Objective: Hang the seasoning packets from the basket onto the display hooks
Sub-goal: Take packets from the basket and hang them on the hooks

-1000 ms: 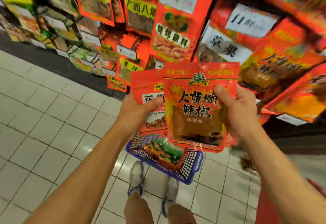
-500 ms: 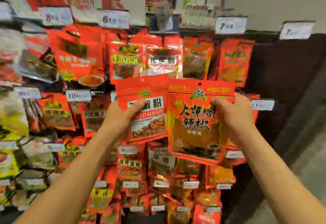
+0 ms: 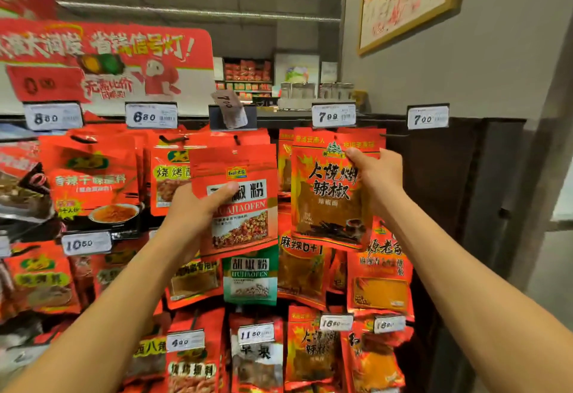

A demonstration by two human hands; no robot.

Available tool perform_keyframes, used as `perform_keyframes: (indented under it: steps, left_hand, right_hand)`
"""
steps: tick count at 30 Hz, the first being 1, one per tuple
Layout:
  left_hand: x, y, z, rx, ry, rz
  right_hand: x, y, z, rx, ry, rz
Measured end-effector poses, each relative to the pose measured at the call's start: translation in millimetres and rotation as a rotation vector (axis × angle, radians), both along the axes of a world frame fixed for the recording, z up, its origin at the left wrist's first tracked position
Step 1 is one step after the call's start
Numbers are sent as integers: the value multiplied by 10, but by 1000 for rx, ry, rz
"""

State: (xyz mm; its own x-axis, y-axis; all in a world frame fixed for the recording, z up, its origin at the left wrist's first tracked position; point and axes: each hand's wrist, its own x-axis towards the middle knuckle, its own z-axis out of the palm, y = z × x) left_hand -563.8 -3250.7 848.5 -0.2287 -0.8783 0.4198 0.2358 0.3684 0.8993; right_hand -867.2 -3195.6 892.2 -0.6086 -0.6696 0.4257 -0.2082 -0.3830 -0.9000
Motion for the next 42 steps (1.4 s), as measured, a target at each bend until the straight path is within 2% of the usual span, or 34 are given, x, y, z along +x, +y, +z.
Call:
perform_keyframes:
  steps: [4, 8, 19, 28, 33, 42]
  left_hand:
    - [-140, -69, -19, -5, 5, 46]
    - [-211, -127, 21, -13, -10, 54]
    - [-411, -232, 30, -37, -12, 53]
    - [-453, -229, -54, -31, 11, 10]
    - [-482, -232, -74, -27, 29, 5]
    - [-427, -262, -32, -7, 43, 24]
  right_hand:
    - [-60, -214, 128, 34, 91, -109]
    - [-59, -284, 195, 48, 92, -171]
    - [-86, -286, 226, 63, 169, -216]
    - [-154, -334, 249, 111, 129, -124]
    - [-136, -450, 265, 177, 233, -222]
    - [-221, -1004, 244, 302, 251, -311]
